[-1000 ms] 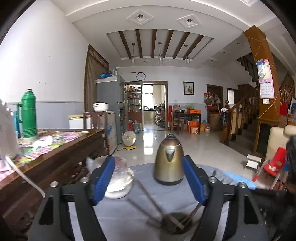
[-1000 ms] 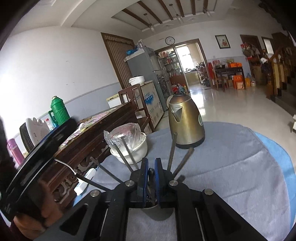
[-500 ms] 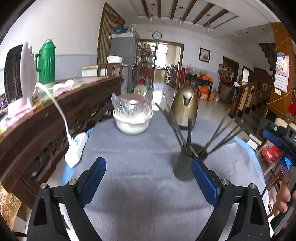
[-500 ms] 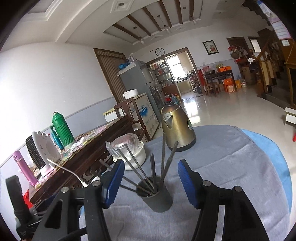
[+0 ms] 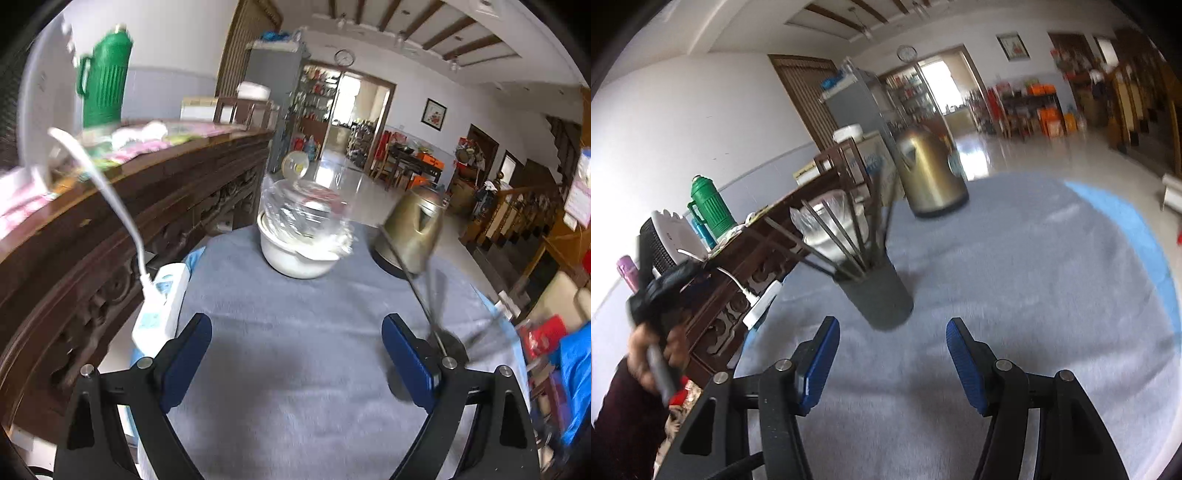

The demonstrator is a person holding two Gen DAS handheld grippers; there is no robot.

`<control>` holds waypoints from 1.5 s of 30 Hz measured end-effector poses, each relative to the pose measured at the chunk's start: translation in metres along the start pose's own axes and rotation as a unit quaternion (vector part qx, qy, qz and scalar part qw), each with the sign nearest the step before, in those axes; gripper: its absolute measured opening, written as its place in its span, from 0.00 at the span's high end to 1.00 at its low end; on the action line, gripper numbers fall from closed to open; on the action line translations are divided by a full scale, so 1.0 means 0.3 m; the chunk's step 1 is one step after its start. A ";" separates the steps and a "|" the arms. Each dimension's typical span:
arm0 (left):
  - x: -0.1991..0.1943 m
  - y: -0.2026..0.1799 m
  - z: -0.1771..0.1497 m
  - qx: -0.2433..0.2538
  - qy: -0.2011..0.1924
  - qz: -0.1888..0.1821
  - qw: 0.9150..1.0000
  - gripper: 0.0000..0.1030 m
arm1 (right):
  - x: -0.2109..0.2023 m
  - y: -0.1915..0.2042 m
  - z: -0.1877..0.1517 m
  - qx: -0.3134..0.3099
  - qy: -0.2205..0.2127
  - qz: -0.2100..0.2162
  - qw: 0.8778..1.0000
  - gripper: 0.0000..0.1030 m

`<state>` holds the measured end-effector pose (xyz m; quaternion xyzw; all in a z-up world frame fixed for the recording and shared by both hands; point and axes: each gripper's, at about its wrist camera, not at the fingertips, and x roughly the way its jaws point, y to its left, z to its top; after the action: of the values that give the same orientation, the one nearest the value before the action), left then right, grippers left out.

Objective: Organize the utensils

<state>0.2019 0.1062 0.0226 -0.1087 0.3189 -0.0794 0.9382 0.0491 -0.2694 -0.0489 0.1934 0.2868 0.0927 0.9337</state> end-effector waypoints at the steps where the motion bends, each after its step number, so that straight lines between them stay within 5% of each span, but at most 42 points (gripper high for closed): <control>1: 0.053 0.027 0.032 -0.020 0.012 -0.013 1.000 0.09 | 0.011 -0.012 -0.007 0.005 0.005 0.002 1.000 0.37; 6: 0.331 0.079 0.106 -0.109 0.089 -0.083 0.987 0.09 | 0.086 -0.072 -0.010 0.035 0.028 0.005 0.999 0.37; 12: 0.585 -0.001 0.107 -0.108 0.162 -0.073 0.978 0.11 | 0.154 -0.121 0.018 0.049 0.035 -0.003 0.998 0.37; 18: 0.750 -0.082 0.074 -0.123 0.194 -0.117 0.966 0.11 | 0.213 -0.179 0.030 0.068 0.042 -0.006 0.997 0.37; 27: 0.919 -0.082 -0.036 -0.251 0.216 -0.225 0.916 0.11 | 0.253 -0.216 0.049 0.071 0.043 0.001 0.997 0.37; 34: 0.937 -0.163 -0.008 -0.263 0.197 -0.316 0.890 0.11 | 0.257 -0.222 0.050 0.076 0.043 0.005 0.996 0.37; 38: 0.888 -0.220 0.031 -0.213 0.181 -0.357 0.891 0.11 | 0.244 -0.226 0.050 0.077 0.040 0.003 0.996 0.37; 45: 0.789 -0.194 0.080 -0.196 0.167 -0.347 0.902 0.11 | 0.199 -0.207 0.067 0.077 0.023 0.003 0.997 0.37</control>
<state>0.3977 0.0020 -0.0815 -0.3793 0.4216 -0.3533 0.7440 0.1132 -0.3149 -0.0892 0.2637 0.3139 0.0777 0.9088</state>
